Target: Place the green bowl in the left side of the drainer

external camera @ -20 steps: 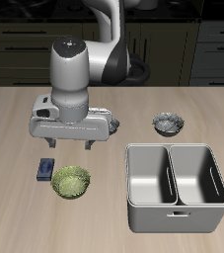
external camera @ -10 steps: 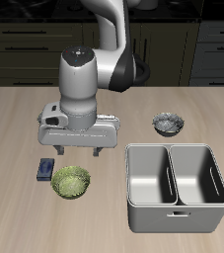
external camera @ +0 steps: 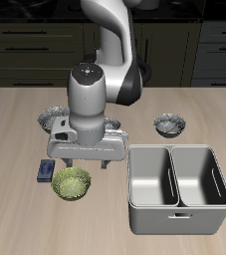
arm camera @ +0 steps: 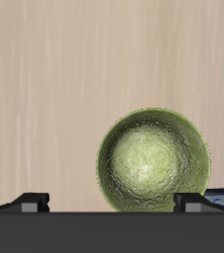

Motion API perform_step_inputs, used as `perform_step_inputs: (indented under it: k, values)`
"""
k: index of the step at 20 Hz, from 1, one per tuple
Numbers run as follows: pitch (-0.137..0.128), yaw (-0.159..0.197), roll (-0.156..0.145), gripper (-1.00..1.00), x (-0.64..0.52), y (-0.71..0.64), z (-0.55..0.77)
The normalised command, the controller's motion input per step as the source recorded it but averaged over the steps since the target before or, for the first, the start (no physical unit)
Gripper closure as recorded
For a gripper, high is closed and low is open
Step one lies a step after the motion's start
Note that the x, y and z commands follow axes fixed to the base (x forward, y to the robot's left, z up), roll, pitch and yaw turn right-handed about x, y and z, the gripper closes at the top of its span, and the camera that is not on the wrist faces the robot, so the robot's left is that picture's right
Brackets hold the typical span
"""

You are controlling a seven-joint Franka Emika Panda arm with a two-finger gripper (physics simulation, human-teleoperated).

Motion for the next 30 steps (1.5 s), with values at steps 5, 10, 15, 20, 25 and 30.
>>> perform_step_inputs:
  k: [5,10,15,20,25,30]
  values:
    - [0.032,-0.014,-0.015,-1.00,0.00,-0.04,-0.29]
    - [0.037,-0.024,-0.028,-1.00,0.01,-0.11,-0.32]
    - [0.028,-0.005,0.001,-1.00,0.00,0.06,-0.20]
    - [0.030,0.000,0.033,-1.00,0.03,0.30,-0.21]
    - [0.034,0.003,0.011,1.00,0.04,0.07,-0.14]
    - [0.005,-0.003,0.006,1.00,0.03,0.00,-0.03]
